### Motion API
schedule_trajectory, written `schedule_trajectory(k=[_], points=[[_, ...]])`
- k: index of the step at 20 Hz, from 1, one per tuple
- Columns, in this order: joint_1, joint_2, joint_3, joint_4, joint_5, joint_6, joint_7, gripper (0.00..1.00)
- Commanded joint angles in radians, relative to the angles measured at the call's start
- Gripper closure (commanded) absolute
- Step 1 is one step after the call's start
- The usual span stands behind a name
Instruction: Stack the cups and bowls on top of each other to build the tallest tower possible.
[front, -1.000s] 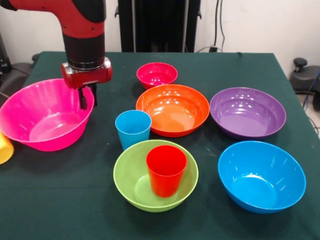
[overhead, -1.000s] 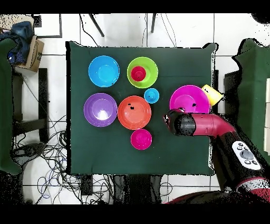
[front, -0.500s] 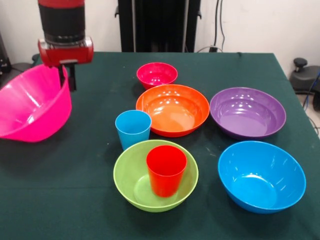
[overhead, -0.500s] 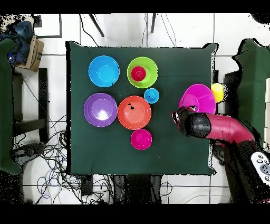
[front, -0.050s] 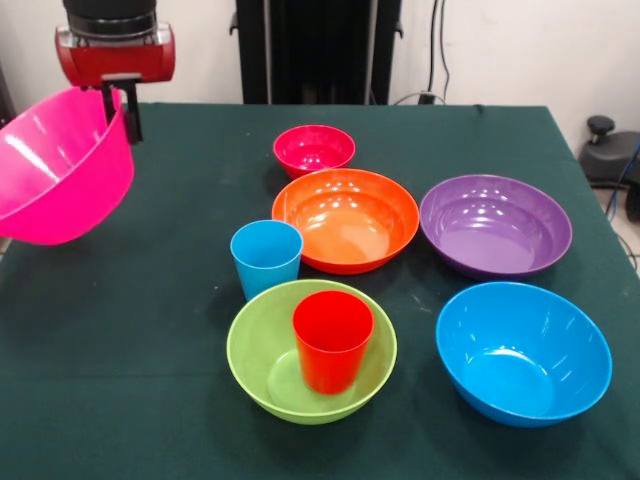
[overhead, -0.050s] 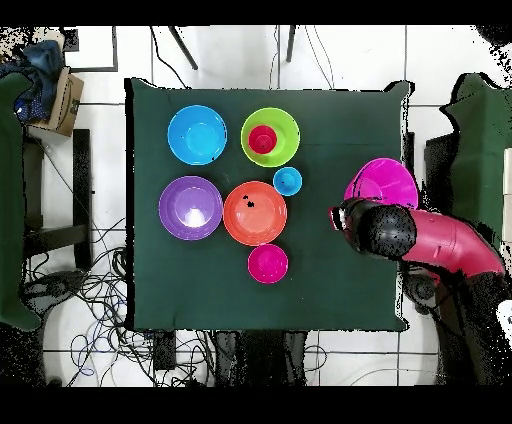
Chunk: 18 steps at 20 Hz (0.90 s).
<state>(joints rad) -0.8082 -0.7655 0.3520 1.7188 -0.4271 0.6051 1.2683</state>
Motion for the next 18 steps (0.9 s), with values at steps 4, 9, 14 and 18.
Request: schedule_trajectory(k=[4, 9, 14, 18], points=[[0.132, 0.008, 0.031, -0.076, 0.075, 0.141, 0.111, 1.0], [0.176, 0.02, 0.021, -0.135, 0.131, 0.172, 0.151, 1.0], [0.235, 0.049, -0.015, -0.197, 0.163, 0.176, 0.196, 1.0], [0.258, 0.054, -0.036, -0.209, 0.183, 0.172, 0.2, 1.0]])
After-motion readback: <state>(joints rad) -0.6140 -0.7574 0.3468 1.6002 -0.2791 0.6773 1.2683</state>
